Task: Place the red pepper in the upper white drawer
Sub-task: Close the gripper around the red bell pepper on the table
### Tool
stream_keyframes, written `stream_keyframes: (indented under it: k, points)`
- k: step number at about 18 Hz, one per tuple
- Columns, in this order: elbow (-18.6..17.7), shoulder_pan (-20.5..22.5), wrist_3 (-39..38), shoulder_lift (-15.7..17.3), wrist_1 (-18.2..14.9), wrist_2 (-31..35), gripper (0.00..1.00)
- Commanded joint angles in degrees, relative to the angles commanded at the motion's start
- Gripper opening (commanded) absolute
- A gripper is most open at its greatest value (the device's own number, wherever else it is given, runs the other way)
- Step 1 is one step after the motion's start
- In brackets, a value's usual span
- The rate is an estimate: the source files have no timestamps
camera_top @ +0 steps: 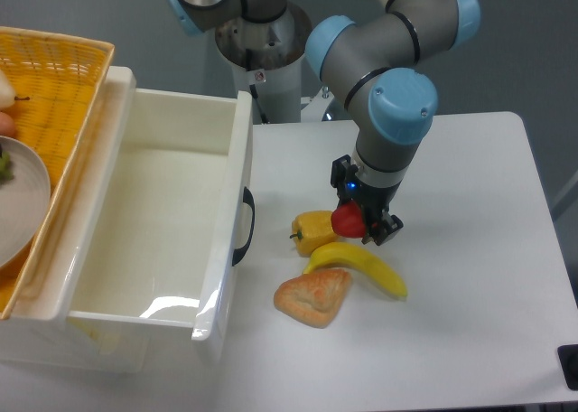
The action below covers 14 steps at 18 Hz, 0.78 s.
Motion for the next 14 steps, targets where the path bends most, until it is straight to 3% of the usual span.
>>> stream_keyframes:
  k: [14]
  points:
    - [-0.4,0.4,-2.8,3.3,-2.3,0.0,0.45]
